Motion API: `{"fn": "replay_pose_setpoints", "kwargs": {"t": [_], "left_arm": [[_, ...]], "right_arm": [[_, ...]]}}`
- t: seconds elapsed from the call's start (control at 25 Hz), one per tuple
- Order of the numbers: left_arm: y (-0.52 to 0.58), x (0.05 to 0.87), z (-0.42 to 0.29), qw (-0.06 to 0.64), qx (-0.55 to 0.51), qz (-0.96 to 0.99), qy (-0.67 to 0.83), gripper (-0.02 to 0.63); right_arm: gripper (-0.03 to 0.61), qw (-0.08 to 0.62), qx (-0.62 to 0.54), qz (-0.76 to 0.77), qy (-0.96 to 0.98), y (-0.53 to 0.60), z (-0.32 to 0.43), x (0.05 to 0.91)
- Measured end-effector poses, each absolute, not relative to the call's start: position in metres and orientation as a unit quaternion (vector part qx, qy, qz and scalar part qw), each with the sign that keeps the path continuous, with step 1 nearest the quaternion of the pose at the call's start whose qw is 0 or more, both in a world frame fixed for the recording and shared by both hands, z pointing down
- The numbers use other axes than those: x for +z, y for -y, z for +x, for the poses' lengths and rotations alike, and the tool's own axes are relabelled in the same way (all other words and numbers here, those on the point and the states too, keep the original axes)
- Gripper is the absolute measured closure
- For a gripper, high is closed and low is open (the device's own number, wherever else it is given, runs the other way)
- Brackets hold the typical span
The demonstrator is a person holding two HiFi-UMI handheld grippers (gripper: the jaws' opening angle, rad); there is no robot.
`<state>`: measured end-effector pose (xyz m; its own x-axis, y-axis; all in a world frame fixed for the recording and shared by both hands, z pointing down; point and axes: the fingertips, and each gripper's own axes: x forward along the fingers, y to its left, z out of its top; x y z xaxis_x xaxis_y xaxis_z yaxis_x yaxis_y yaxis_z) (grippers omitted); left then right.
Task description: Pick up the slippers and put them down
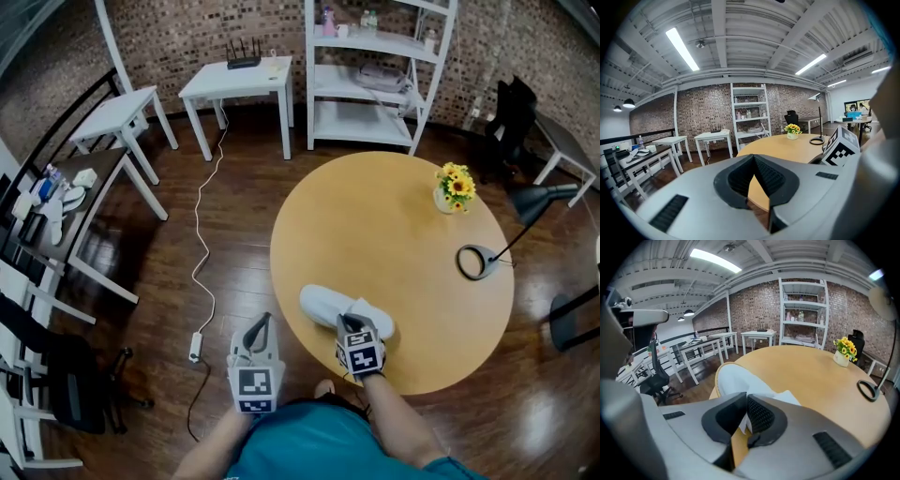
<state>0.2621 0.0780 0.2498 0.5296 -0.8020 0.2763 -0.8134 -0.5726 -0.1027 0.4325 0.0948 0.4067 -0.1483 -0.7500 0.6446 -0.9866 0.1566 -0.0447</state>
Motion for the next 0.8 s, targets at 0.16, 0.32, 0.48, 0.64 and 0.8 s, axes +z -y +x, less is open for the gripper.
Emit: {"fn": "replay_pose_setpoints", "kwargs": {"t": [0.16,0.32,0.48,0.64,0.8], "left_arm": [[-0.077,0.245,0.236,0.016,0.134,0.878,0.460,0.609],[-0.068,0.243,0.190,0.021,0.124,0.869,0.478,0.609],[-0.063,0.246,0.139,0.030,0.116,0.859,0.498,0.609],[-0.062,0.251,0.089,0.040,0.114,0.844,0.522,0.609],[-0.062,0.251,0.040,0.043,0.112,0.831,0.543,0.609]], "right_arm": [[0.555,0.238,0.213,0.612,0.723,-0.094,0.404,0.381],[0.555,0.235,0.191,0.608,0.734,-0.089,0.360,0.359],[0.555,0.241,0.176,0.598,0.743,-0.084,0.312,0.350],[0.555,0.249,0.167,0.580,0.757,-0.077,0.266,0.350],[0.555,0.255,0.159,0.565,0.769,-0.069,0.221,0.350]]}}
